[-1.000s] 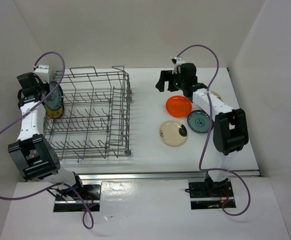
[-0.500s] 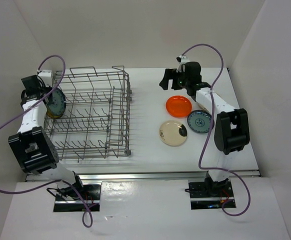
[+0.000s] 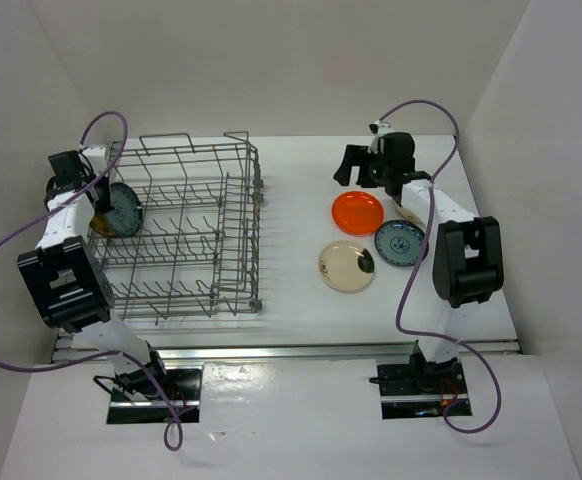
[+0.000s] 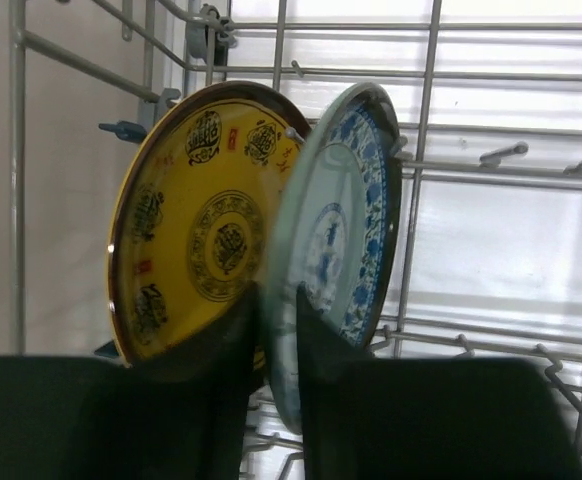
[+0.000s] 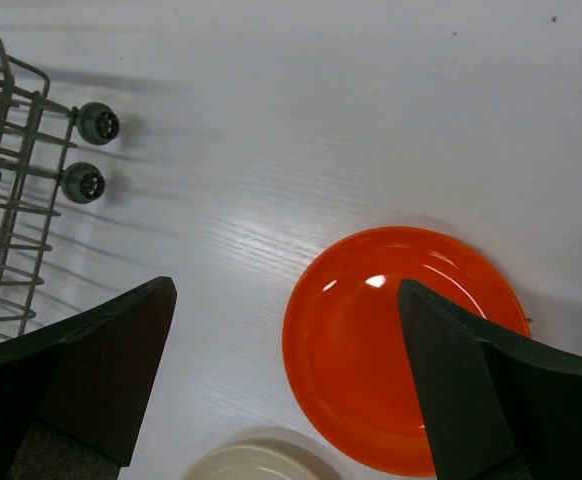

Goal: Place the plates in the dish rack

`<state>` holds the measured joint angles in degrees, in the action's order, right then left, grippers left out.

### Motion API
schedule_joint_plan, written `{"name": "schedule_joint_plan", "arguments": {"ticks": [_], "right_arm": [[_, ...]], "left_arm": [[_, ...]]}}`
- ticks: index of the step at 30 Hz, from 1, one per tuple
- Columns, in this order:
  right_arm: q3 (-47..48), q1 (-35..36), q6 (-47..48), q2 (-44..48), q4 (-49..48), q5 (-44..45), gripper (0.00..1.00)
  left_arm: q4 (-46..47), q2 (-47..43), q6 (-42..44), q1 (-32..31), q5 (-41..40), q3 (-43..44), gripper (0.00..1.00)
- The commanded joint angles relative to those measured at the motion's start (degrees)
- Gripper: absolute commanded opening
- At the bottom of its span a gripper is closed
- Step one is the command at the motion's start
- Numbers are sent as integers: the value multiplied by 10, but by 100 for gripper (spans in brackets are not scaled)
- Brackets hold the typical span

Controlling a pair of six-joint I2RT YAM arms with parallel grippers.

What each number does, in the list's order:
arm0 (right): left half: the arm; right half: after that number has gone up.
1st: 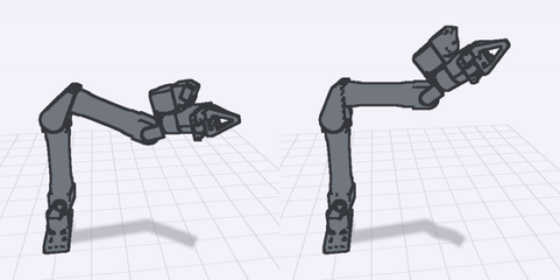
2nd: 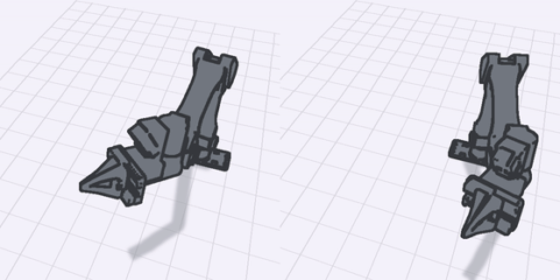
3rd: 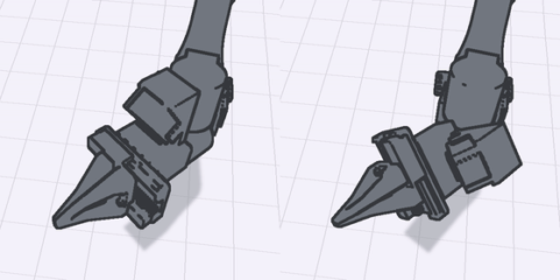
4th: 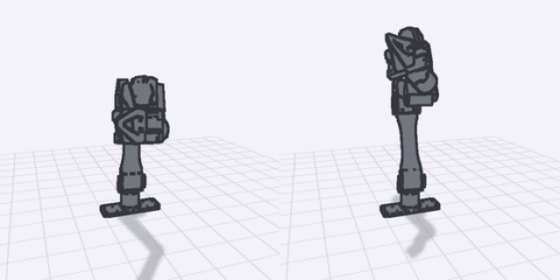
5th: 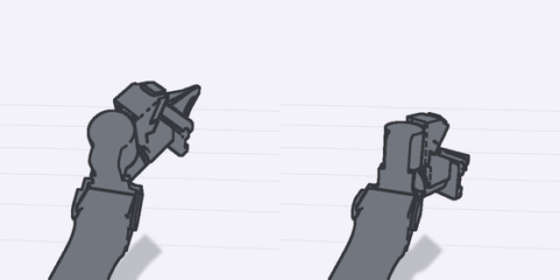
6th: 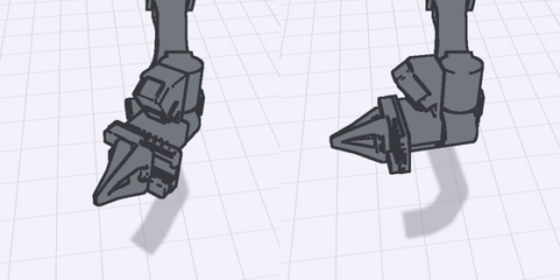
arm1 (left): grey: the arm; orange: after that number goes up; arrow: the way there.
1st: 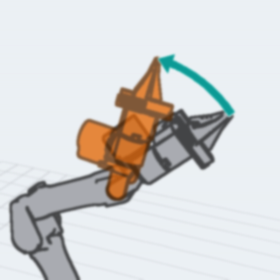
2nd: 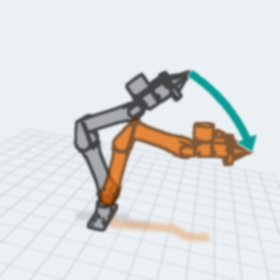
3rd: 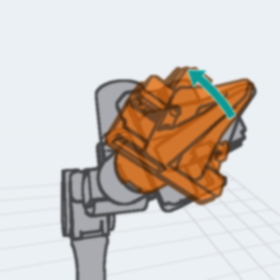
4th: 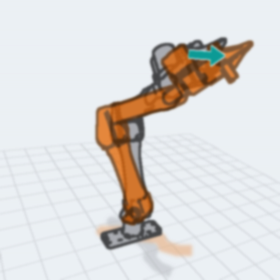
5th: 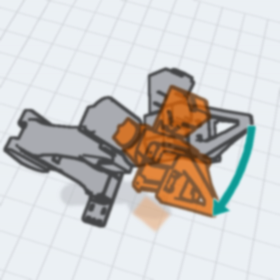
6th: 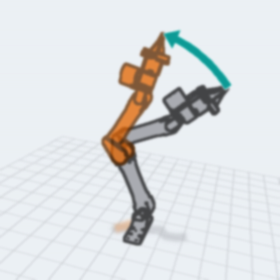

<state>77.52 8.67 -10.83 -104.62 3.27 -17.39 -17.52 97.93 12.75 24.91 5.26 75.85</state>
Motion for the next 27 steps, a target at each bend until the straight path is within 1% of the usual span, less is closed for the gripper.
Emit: {"name": "schedule_joint_plan", "arguments": {"ticks": [1, 3, 4, 6, 7, 10, 11, 12, 14, 15, 16, 17, 18, 20, 21, 22, 24, 25, 27], "right_arm": [[-11, -17, -7, 13, 6, -2, 100], [-18, -17, -7, 18, 11, -2, 100], [-25, -17, -7, 18, 11, 4, 100], [-32, -17, -7, 24, 16, 10, 100], [-32, -17, -7, 24, 17, 16, 100], [-47, -17, -7, 36, 30, 24, 100], [-47, -17, -7, 36, 37, 24, 100], [-65, -17, -12, 49, 37, 38, 100], [-85, -17, -18, 63, 37, 43, 100], [-96, -24, -34, 78, 37, 51, 100], [-112, -33, -40, 84, 37, 51, 100], [-119, -40, -49, 90, 37, 51, 100], [-128, -56, -66, 99, 37, 37, 100], [-154, -69, -79, 104, 42, 18, 100], [-162, -74, -87, 104, 42, 17, 100], [-180, -74, -92, 110, 42, 17, 100], [-196, -74, -100, 115, 42, 34, 100], [-201, -74, -105, 115, 35, 48, 100], [-207, -74, -105, 121, 24, 53, 100]], "left_arm": [[-34, 11, -21, 1, 4, 37, 31], [-41, 11, -21, -4, -6, 42, 45], [-41, 3, -21, -4, -14, 42, 56], [-34, -12, -21, -18, -44, 42, 65], [-29, -28, -21, -23, -63, 42, 72], [-29, -51, -16, -50, -103, 52, 81], [-29, -65, -16, -58, -117, 61, 83], [-36, -71, -21, -77, -145, 84, 88], [-41, -83, -30, -96, -174, 112, 92], [-50, -95, -53, -118, -206, 142, 98], [-63, -101, -68, -129, -212, 159, 100], [-73, -107, -79, -136, -200, 176, 100], [-83, -124, -103, -147, -143, 191, 100], [-88, -142, -129, -153, -67, 219, 100], [-83, -150, -139, -153, 13, 219, 100], [-77, -166, -162, -162, 46, 219, 100], [-54, -179, -169, -179, 92, 219, 100], [-49, -179, -184, -198, 125, 212, 100], [-38, -185, -190, -215, 156, 204, 100]]}}
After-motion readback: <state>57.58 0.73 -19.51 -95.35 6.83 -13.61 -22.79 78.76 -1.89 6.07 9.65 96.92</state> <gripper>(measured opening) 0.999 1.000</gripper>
